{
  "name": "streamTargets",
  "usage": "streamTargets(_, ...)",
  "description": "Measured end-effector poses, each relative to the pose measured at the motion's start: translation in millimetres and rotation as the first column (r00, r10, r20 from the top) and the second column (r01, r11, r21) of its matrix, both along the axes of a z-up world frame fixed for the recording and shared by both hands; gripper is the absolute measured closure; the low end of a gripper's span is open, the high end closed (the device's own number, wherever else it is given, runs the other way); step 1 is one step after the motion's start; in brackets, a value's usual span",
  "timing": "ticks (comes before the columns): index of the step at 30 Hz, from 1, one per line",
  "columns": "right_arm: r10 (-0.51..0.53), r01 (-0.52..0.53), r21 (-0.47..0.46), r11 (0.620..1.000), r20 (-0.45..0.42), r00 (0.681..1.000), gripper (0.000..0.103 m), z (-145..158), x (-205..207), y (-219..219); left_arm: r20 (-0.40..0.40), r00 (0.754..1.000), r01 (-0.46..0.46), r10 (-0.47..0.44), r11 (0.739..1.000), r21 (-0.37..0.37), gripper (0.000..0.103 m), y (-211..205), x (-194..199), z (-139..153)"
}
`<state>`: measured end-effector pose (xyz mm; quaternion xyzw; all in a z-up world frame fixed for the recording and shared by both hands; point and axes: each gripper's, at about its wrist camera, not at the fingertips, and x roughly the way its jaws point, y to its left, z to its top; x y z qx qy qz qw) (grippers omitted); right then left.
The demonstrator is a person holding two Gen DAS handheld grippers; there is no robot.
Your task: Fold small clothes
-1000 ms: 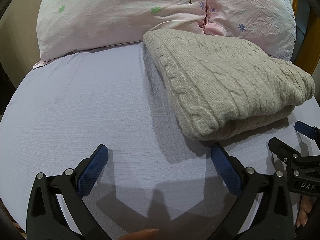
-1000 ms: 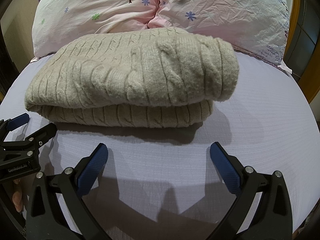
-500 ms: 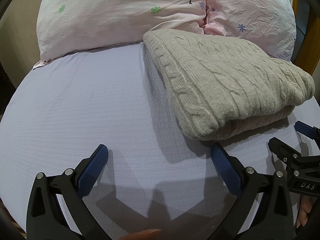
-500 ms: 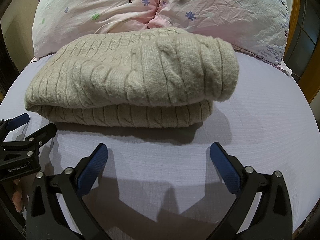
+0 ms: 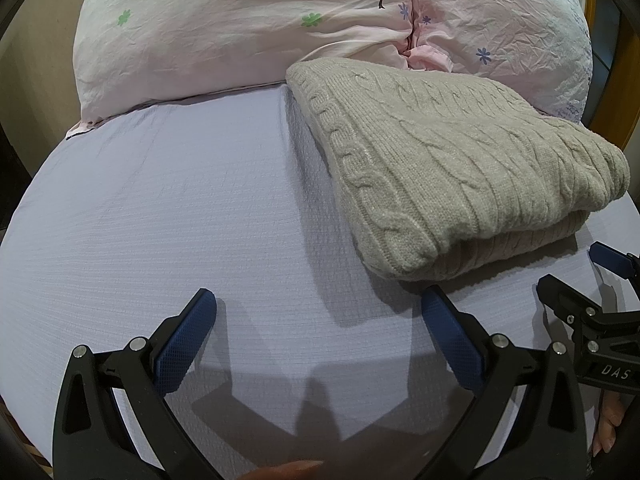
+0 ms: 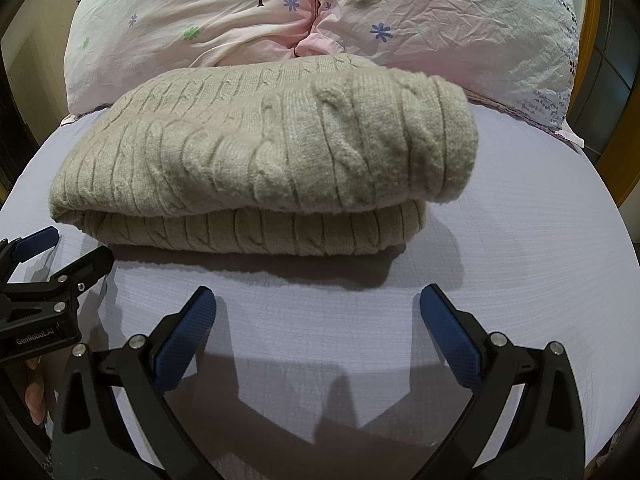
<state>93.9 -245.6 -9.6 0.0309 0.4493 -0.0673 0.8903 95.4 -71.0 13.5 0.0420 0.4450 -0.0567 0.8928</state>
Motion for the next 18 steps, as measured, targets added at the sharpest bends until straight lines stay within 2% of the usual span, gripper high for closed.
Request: streamTargets(18,0.0,0.0,0.0,1.0,0.0,1.0,0.002,0.0,0.2,-0.7,0.0,1.0,0.0,0.0,1.0,0.0,0.001,0.0,0.0,0.0)
